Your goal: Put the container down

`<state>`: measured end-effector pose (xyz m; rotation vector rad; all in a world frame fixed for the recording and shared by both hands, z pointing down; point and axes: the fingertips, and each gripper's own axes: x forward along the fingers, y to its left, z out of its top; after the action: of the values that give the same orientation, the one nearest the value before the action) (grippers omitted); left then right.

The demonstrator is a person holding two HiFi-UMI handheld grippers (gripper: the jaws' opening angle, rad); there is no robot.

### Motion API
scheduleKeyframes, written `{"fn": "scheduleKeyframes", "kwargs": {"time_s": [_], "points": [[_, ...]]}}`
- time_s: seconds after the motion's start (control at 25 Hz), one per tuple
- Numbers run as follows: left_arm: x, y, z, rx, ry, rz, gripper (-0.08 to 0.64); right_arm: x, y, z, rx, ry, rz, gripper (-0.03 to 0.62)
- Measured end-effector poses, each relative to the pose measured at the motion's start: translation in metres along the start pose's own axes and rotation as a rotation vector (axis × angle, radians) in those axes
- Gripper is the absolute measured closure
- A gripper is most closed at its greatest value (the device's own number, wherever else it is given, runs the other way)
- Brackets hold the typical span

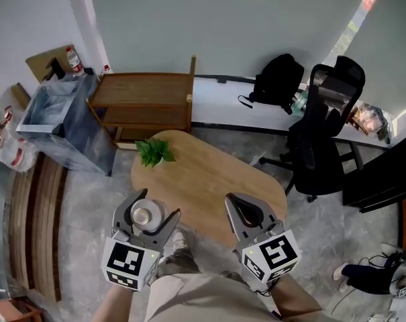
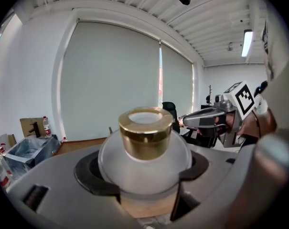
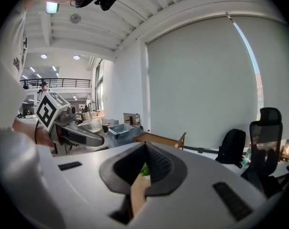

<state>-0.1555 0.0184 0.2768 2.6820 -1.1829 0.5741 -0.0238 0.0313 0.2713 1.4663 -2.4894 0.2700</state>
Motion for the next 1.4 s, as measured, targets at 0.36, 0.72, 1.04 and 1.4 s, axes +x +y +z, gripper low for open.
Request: {"fn": "scheduleKeyframes", "kwargs": {"time_s": [0.36,0.72,1.04,1.4], "points": [[0.040,0.075,0.007,0.025,0.017,-0.088,0.229,0.072,-0.016,0.023,0.027,0.010,-0.109,0.597],[0.067,0.093,0.005,0.010,0.052,-0.088,0.229,0.099,-0.036,0.023,0.040,0.044,-0.122,0.597],[0.099,0.097,0.007,0.007,0.069,-0.064,0.229,0.114,-0.064,0.014,0.051,0.058,-0.115,0.597],[0.185,0.108,0.009,0.016,0.049,-0.067,0.229,0.151,-0.121,0.009,0.045,0.031,-0.151,0.597]]}}
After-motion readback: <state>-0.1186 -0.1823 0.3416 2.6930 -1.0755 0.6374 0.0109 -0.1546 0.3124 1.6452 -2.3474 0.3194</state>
